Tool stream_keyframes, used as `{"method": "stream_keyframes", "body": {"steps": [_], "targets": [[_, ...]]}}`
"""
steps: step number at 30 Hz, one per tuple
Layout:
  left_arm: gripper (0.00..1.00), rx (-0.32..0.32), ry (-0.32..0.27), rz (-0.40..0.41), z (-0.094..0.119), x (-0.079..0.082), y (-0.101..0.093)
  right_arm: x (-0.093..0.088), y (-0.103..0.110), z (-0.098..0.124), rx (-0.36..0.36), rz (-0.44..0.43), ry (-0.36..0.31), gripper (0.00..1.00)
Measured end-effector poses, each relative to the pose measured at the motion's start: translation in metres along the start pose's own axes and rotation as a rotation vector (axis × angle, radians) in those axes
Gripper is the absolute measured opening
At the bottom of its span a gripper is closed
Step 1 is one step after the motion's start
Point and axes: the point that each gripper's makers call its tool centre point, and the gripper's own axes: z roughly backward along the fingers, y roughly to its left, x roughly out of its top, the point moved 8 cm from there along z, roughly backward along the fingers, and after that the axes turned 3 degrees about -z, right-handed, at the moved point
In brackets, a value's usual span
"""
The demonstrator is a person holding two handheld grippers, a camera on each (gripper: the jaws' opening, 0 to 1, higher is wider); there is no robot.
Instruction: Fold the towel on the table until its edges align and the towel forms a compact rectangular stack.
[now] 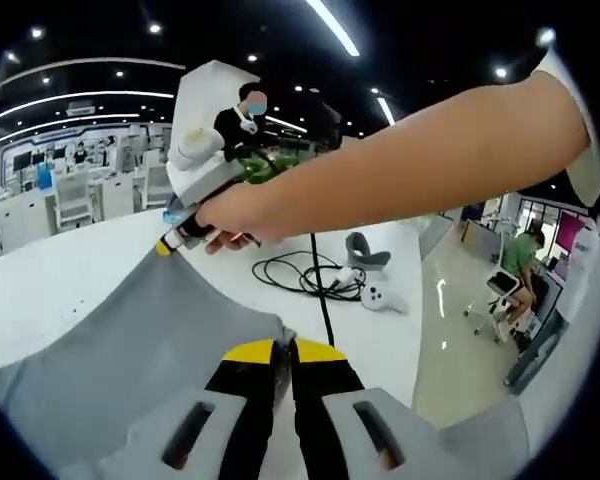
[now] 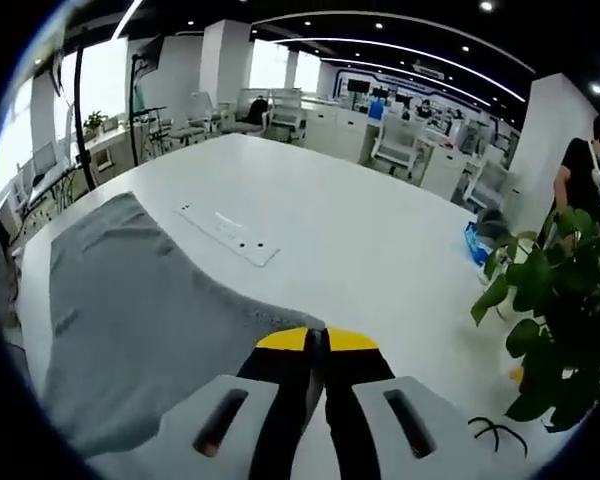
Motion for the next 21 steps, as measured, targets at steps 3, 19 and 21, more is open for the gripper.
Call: {"method": "stream_keyframes", "body": {"steps": [3, 19, 21], "targets": [[0.05, -0.013, -0.033, 0.011, 0.001, 0.009, -0.004, 0.002, -0.006, 0.007, -0.015, 0.005, -0.003, 0.02], [0.05, -0.045, -0.183, 0.012, -0.002, 0.061, -0.02, 0.032, -0.029, 0.049, -0.051, 0.084, -0.052, 0.02], [0.05, -0.051, -0.194, 0.01, -0.001, 0.066, -0.022, 0.038, -0.03, 0.054, -0.056, 0.105, -0.06, 0.02]]}}
